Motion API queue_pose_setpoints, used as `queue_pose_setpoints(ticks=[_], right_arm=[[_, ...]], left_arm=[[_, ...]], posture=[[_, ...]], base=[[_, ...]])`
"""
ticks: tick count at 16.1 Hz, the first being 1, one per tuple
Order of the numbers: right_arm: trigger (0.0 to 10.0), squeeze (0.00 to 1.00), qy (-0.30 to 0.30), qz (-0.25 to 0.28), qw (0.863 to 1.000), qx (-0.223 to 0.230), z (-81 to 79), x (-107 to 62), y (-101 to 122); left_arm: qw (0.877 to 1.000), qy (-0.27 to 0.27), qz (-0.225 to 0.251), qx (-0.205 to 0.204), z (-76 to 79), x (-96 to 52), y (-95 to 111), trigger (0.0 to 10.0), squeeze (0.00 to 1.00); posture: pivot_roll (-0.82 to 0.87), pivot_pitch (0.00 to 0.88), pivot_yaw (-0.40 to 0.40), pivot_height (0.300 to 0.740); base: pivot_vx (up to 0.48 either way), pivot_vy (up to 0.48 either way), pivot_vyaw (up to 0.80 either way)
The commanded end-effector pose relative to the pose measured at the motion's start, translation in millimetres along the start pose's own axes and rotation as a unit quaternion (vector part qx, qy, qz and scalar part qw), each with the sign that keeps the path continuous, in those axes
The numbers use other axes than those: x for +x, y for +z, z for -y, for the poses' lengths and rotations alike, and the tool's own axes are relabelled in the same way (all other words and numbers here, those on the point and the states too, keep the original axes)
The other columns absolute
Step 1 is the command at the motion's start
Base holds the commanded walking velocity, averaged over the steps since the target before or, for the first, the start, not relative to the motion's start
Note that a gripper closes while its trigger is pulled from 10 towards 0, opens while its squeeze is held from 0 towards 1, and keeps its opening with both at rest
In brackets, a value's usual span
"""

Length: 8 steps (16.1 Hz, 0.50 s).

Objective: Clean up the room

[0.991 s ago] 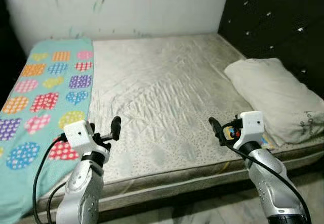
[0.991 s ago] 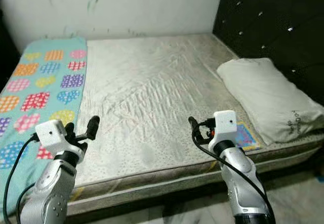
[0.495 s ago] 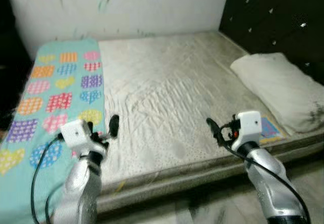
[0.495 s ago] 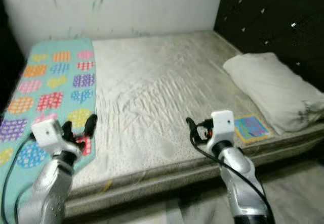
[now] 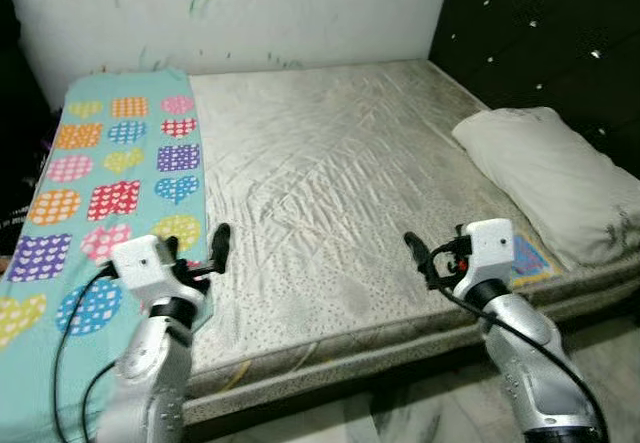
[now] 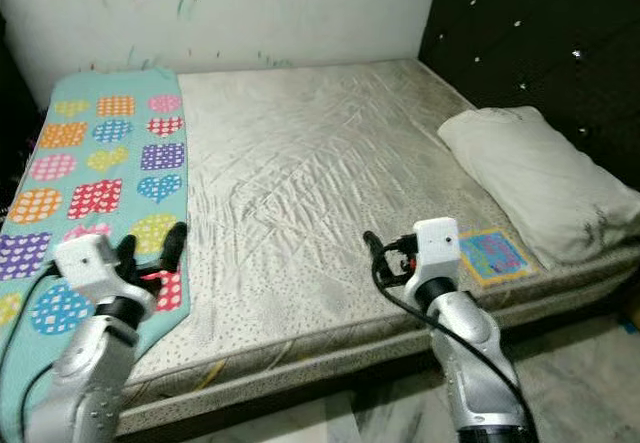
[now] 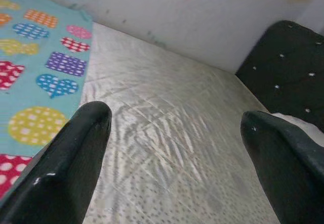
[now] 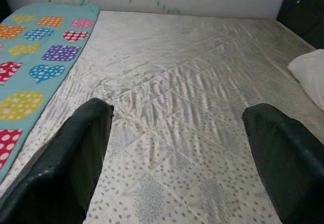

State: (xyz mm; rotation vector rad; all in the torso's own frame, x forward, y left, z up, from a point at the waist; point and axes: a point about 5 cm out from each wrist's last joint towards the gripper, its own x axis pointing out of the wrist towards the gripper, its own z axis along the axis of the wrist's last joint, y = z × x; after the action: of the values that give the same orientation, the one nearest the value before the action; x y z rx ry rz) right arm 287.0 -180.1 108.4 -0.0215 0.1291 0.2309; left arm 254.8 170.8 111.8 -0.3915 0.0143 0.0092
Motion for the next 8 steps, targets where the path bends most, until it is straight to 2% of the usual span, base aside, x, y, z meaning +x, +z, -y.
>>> queue_pose_setpoints(ticks=[1, 6, 8], right_arm=[[10.0, 0.00, -0.001, 0.008, 1.000, -0.005, 1.8, 0.8, 5.2], [10.0, 0.00, -0.002, 0.009, 1.000, -0.007, 2.1, 0.0, 4.9], [10.0, 0.00, -0.003, 0.006, 1.000, -0.009, 3.5, -0.9, 3.2]], left_arm=[[1.000, -0.007, 0.004, 0.001, 3.5, -0.3, 2.1, 10.0, 0.00], [1.000, -0.003, -0.001, 0.004, 3.1, 0.0, 1.2, 10.0, 0.00], [1.000, 0.023, -0.012, 0.004, 0.2, 1.4, -1.9, 10.0, 0.00]], posture=[[-0.05, 0.000, -0.028, 0.740], [-0.05, 0.000, -0.024, 0.740], [-0.05, 0.000, -0.025, 0.740]], base=[[0.345, 0.000, 0.00], [0.328, 0.000, 0.00], [0.000, 0.000, 0.00]])
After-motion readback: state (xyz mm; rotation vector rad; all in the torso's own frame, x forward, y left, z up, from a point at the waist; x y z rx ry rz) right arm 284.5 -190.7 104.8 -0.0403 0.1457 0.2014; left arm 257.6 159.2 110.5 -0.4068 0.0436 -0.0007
